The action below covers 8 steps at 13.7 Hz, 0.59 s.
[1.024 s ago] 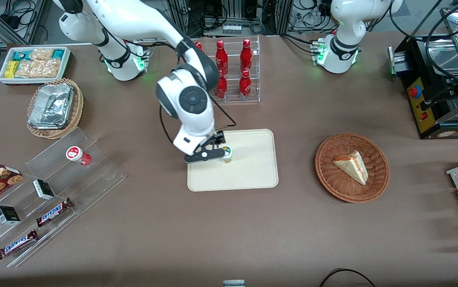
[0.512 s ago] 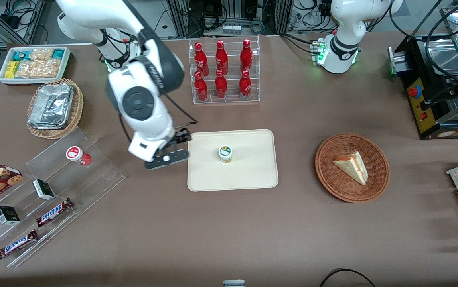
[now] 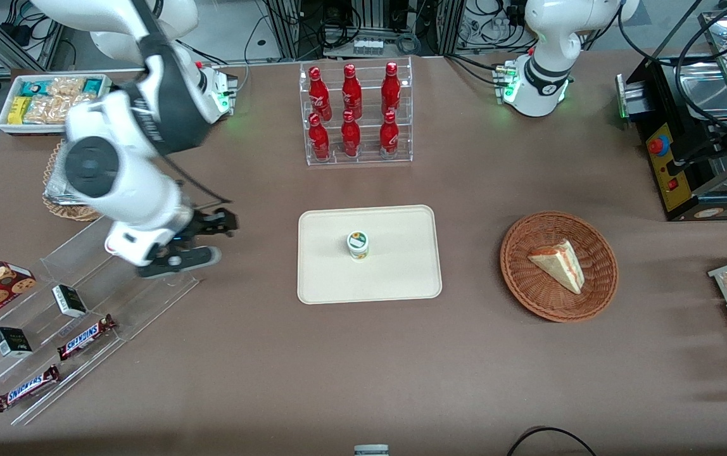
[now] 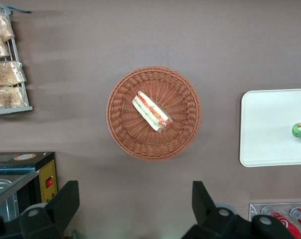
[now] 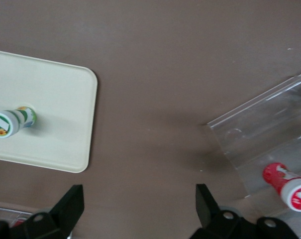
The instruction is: Place green gum on tray
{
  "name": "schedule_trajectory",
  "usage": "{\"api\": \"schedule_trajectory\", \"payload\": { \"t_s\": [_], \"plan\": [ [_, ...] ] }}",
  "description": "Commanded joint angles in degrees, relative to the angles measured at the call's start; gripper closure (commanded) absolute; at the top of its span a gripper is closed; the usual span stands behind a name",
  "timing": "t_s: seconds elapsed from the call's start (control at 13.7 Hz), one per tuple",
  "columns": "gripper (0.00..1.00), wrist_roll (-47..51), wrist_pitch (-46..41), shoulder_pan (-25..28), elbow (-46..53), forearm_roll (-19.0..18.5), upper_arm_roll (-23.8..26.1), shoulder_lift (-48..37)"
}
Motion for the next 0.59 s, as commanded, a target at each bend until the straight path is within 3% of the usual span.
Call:
{"api": "schedule_trajectory", "payload": {
  "t_s": [0.0, 0.37, 0.51],
  "plan": [
    [0.0, -2.11, -0.26, -4.2, -2.16, 0.22, 0.83, -2.49],
    [0.0, -2.19, 2.1, -10.97, -5.23, 0.22, 1.27, -5.03],
    [0.0, -2.2, 2.11, -15.44, -6.2, 0.22, 4.33, -6.17]
  ]
}}
